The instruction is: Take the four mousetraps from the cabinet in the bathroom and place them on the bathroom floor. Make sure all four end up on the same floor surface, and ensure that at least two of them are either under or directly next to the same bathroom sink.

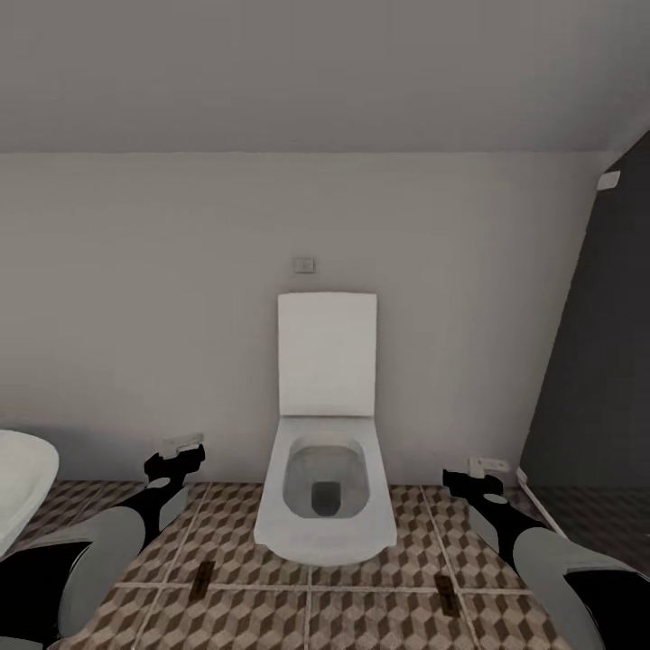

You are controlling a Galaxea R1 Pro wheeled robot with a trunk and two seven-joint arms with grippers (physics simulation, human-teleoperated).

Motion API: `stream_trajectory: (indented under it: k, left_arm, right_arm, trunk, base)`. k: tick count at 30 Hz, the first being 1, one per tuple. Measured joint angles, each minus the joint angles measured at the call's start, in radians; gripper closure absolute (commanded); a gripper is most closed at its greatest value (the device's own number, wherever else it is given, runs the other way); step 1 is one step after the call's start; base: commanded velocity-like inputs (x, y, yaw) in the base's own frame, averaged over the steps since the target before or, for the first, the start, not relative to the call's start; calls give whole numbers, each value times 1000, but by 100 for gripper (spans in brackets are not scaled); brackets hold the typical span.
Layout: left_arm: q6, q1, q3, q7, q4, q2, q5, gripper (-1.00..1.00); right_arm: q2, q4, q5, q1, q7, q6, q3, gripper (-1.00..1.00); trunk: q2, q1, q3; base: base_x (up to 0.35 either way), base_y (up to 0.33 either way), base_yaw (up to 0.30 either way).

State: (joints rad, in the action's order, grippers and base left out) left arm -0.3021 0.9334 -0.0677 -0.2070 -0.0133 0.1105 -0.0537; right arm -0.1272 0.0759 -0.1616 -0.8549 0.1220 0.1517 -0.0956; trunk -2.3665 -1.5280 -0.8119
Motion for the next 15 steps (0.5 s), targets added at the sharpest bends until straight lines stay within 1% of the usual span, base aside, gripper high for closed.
stream_trajectory:
  k: [15]
  left_arm:
    - [0, 0, 0, 0, 0, 0, 0, -100]
  right_arm:
    - [0, 0, 0, 0, 0, 0, 0, -100]
  trunk:
    - [0, 0, 0]
  base:
    - [-346, 0, 0]
